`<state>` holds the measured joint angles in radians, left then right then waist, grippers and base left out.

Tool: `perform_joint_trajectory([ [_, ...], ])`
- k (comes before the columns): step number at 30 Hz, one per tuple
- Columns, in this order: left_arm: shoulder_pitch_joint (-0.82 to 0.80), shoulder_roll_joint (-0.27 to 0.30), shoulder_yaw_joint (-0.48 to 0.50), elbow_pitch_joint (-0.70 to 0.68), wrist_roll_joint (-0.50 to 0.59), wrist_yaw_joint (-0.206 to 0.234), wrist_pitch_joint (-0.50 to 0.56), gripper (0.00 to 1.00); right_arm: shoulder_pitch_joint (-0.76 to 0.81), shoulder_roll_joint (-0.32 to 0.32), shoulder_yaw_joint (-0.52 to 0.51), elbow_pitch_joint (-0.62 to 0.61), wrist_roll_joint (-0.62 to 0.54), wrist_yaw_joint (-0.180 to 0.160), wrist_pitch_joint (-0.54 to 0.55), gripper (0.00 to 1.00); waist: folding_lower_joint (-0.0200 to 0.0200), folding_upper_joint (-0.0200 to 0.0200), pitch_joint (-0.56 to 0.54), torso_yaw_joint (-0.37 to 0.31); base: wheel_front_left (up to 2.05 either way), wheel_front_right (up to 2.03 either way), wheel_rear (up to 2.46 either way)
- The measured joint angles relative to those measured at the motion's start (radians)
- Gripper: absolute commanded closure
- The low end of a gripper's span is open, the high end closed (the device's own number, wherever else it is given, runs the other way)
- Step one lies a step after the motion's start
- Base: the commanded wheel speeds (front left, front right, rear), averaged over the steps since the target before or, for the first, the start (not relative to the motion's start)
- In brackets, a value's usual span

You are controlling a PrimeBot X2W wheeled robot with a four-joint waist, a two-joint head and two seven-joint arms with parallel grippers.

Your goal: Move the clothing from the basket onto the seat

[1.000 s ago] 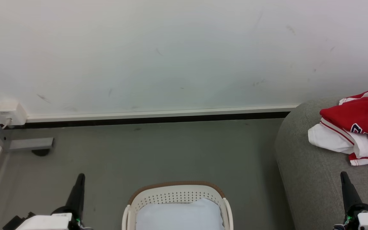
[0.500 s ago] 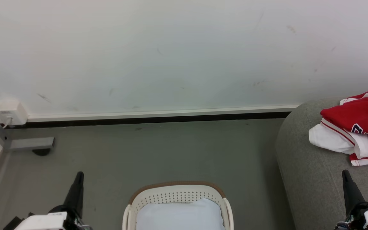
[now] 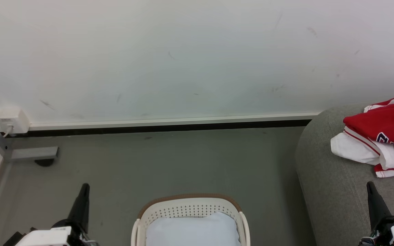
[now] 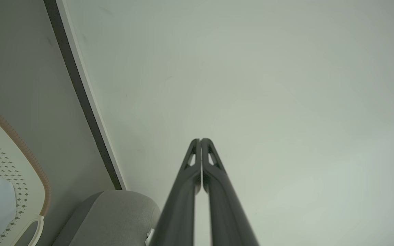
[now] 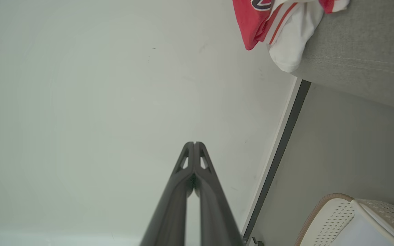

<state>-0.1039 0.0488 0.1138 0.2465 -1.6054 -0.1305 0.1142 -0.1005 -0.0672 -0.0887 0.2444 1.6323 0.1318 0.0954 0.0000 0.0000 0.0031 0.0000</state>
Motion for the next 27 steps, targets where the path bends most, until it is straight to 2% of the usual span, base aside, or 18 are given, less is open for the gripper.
perform_joint_trajectory([
  [27,0.000,0.000,0.000,0.000,0.000,0.000,0.000,1.00,0.000,0.004,-0.008,0.000,-0.004,0.000,0.005,1.00,0.0000,0.0000,0.000,0.000,0.00,0.00,0.00],
])
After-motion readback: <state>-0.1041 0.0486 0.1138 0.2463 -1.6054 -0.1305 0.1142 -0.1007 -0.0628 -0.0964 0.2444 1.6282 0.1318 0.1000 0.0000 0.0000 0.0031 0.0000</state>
